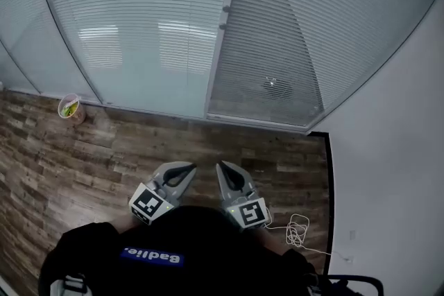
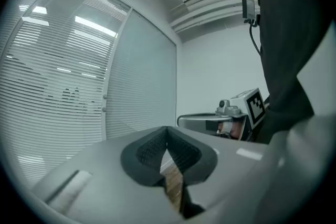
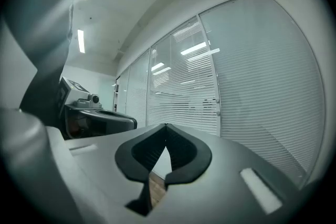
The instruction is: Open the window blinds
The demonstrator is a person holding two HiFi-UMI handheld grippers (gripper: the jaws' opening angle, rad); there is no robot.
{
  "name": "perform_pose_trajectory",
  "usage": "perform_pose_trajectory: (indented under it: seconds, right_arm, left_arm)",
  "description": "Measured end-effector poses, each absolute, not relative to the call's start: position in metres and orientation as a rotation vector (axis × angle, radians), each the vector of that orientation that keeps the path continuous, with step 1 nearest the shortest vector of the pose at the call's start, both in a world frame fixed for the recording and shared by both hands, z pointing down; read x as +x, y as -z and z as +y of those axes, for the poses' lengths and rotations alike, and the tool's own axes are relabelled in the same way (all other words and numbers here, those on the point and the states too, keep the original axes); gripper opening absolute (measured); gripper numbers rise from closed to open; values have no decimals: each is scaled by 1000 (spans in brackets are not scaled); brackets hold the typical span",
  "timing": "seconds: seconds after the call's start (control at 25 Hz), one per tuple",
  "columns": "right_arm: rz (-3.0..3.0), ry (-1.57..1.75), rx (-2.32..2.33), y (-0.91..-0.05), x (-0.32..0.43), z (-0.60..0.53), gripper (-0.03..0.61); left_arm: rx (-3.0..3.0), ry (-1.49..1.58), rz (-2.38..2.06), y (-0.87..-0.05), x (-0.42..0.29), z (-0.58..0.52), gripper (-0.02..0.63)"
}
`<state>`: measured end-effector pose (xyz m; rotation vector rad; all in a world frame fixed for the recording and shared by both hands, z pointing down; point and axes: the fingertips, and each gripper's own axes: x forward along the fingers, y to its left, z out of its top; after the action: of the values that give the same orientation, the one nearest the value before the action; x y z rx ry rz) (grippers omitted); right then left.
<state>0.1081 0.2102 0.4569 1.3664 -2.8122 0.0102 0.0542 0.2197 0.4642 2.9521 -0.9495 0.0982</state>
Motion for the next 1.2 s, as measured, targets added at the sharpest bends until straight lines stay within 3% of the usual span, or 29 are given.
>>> perform_pose_trajectory:
  seconds: [0.48,1.2]
  right_arm:
    - [-2818,-110,1357,-484,147,190,3]
    - [-2698,-68,1454,-479,76,39,3]
  left_arm:
    - [2878,-118,-1141,-470,70,198,-2]
    - [2956,-6,-981,-464,11,36,-2]
